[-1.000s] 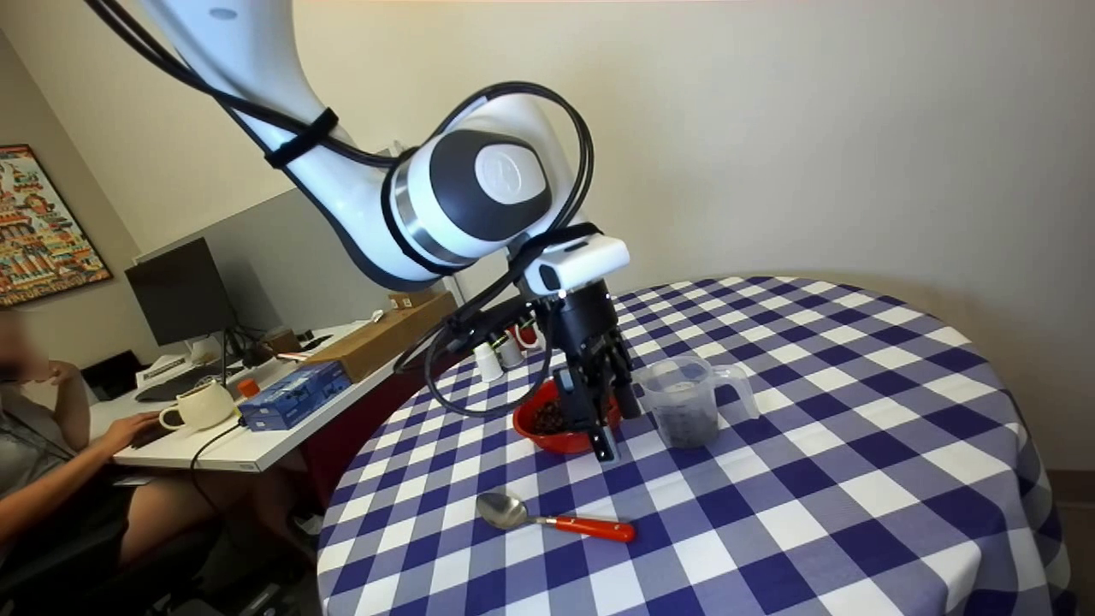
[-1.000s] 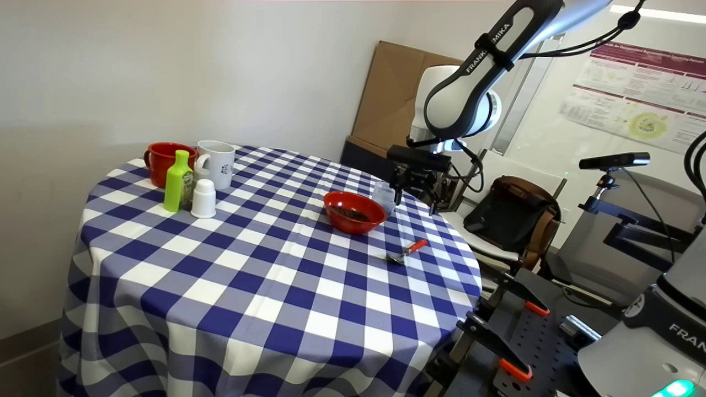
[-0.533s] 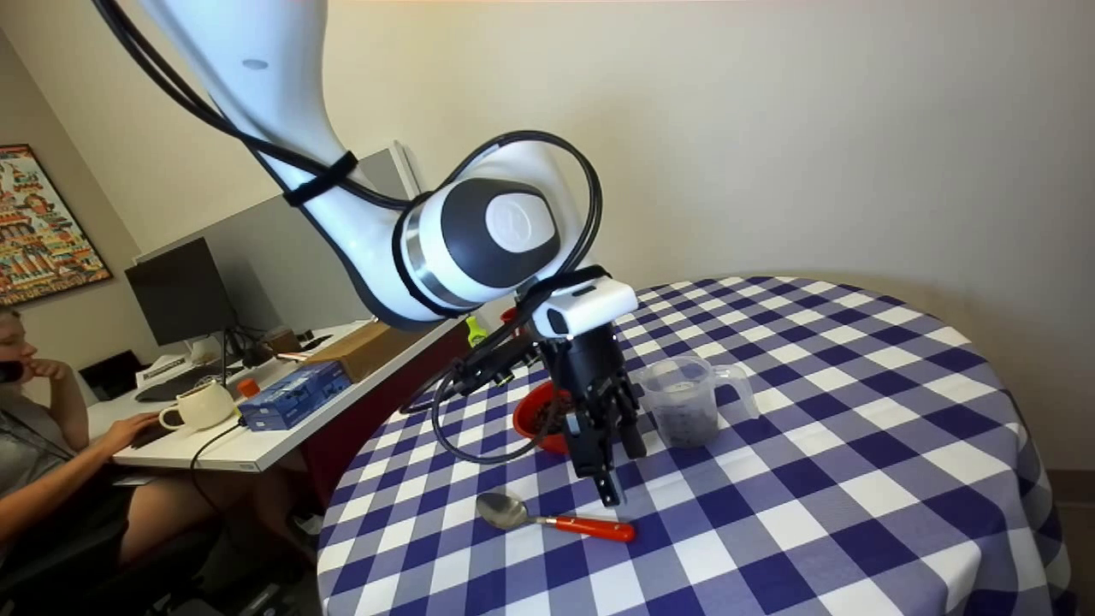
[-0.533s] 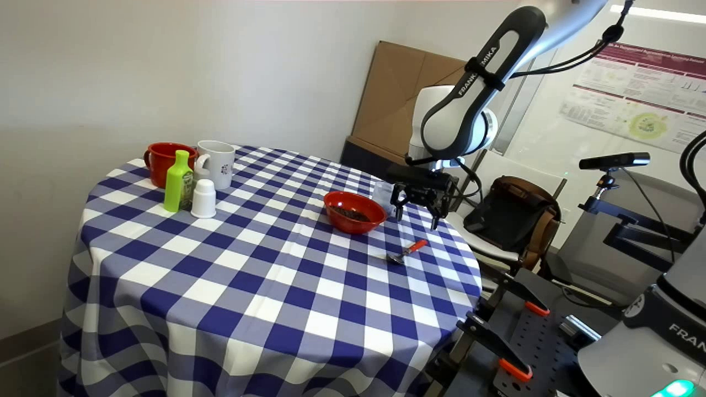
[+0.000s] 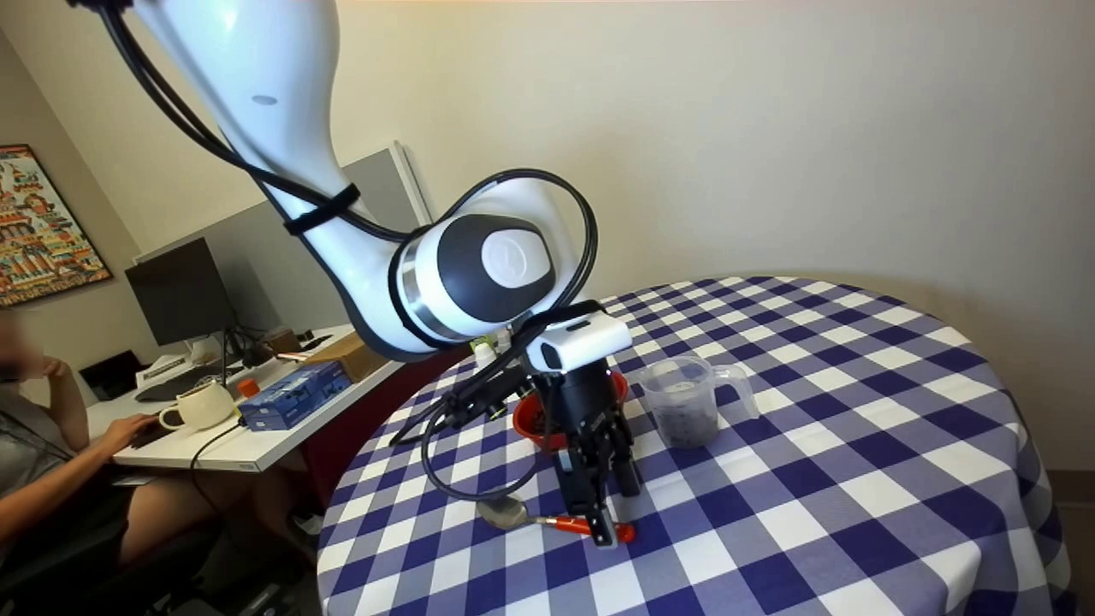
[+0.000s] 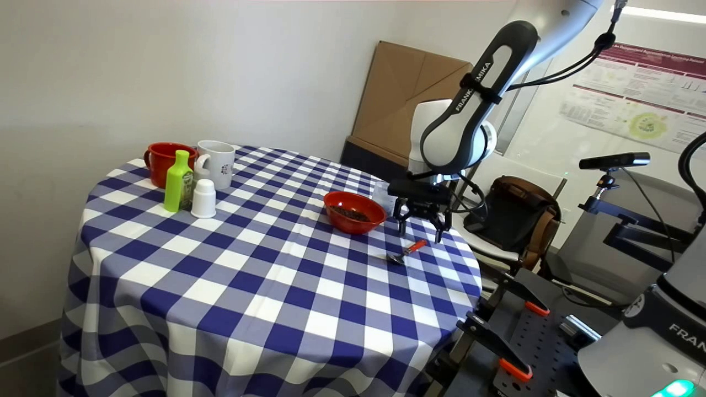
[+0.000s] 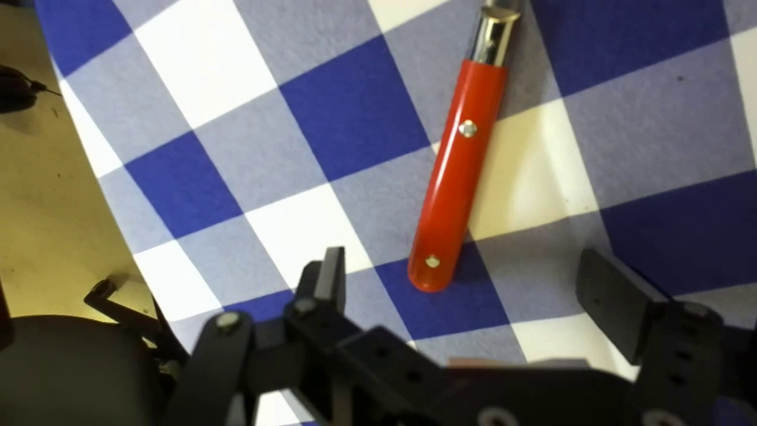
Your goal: Pick up the spoon, take one spoon of the objects from the red bowl and it in the measuring cup
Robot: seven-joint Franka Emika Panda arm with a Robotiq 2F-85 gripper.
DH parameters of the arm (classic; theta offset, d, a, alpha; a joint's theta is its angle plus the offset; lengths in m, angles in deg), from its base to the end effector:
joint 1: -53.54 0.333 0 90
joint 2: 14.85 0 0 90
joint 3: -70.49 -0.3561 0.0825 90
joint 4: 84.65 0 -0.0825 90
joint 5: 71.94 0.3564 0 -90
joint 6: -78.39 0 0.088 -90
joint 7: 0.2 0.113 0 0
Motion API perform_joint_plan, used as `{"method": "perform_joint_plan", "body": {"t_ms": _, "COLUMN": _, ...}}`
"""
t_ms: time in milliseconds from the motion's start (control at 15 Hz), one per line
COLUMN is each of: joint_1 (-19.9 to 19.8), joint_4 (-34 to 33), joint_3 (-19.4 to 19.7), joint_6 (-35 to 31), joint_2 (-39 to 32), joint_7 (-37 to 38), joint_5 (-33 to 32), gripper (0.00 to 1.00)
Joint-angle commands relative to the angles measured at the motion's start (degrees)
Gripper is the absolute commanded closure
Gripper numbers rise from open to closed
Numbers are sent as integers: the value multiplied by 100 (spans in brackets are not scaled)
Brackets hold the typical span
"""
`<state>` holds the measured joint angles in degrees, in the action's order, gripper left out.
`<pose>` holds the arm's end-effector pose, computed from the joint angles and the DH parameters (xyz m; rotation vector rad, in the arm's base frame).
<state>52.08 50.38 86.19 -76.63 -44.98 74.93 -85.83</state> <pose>0.4687 -0.1435 0.1578 2.2290 -1.7976 -0.0602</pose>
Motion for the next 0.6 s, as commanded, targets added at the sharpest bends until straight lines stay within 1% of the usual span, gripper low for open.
{"method": "perform_joint_plan", "body": {"t_ms": 0, "joint_1": 137, "joint_4": 90, "joint_3": 144, "joint_6": -173, "joint_2": -15, "joint_7": -219, "joint_5": 226, "gripper": 27}}
{"method": "perform_joint_plan", "body": {"t_ms": 67, "joint_1": 139, "joint_4": 84, "joint_3": 157, "joint_6": -186, "joint_2": -17, "joint_7": -217, "joint_5": 233, "gripper": 29}}
{"method": "perform_joint_plan", "body": {"t_ms": 133, "joint_1": 132, "joint_4": 76, "joint_3": 161, "joint_6": -196, "joint_2": -22, "joint_7": -222, "joint_5": 248, "gripper": 36}}
{"method": "perform_joint_plan", "body": {"t_ms": 533, "joint_1": 146, "joint_4": 84, "joint_3": 213, "joint_6": -313, "joint_2": -107, "joint_7": -193, "joint_5": 302, "gripper": 83}}
